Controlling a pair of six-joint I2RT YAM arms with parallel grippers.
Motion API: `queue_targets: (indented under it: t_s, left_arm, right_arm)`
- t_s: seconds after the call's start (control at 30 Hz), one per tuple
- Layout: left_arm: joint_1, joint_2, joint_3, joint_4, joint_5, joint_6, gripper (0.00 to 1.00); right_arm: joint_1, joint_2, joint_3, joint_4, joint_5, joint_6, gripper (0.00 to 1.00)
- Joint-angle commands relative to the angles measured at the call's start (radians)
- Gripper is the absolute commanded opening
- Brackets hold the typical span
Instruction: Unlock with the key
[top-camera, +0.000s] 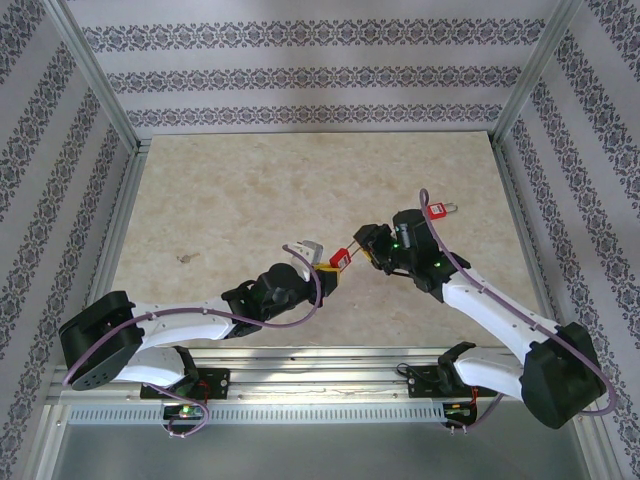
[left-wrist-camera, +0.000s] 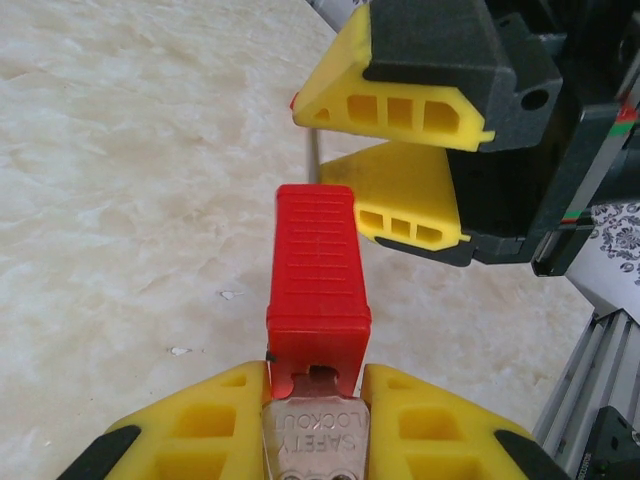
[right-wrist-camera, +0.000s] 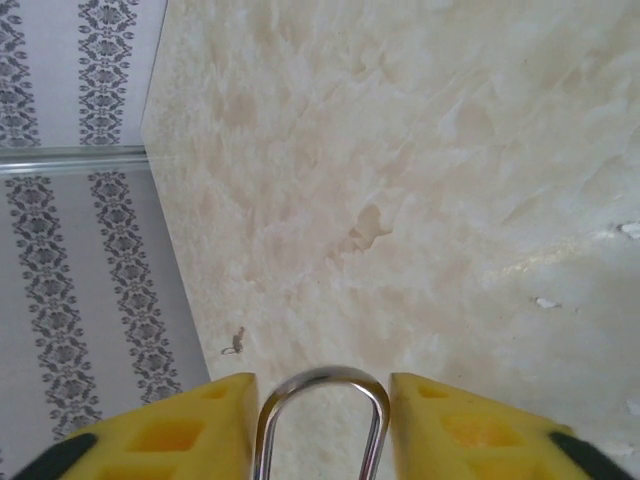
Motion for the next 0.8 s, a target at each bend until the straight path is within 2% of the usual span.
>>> queue_targets:
  t_s: [0.0,0.17,0.3,0.67,0.77]
  left_arm:
    - [-0.007,-0.036,-0.005,0.046,-0.005,0.000,0.10]
    - [-0.007,-0.036,-0.002,0.043,-0.006,0.002,0.10]
    - [-0.006,-0.036,0.001,0.037,-0.006,0.004,0.11]
    - [0.017,-0.042,-0.006,-0.006,0.007,-0.010,0.11]
    - [0.025,-0.052,-0.012,-0.047,-0.006,-0.007,0.11]
  right_arm:
    - [-0.017,-0.039,-0.024,0.019,0.039,-0.056,0.51]
    - [-0.025,-0.070,-0.030,-0.003,0.042,-0.078,0.63]
    - [-0.022,-0.081,-0.023,-0.013,0.022,-0.114,0.65]
    - [-0.025,-0.190,-0.086,-0.105,0.024,-0.200,0.58]
    - [-0.015,-0.181,-0.090,-0.100,0.004,-0.240,0.50]
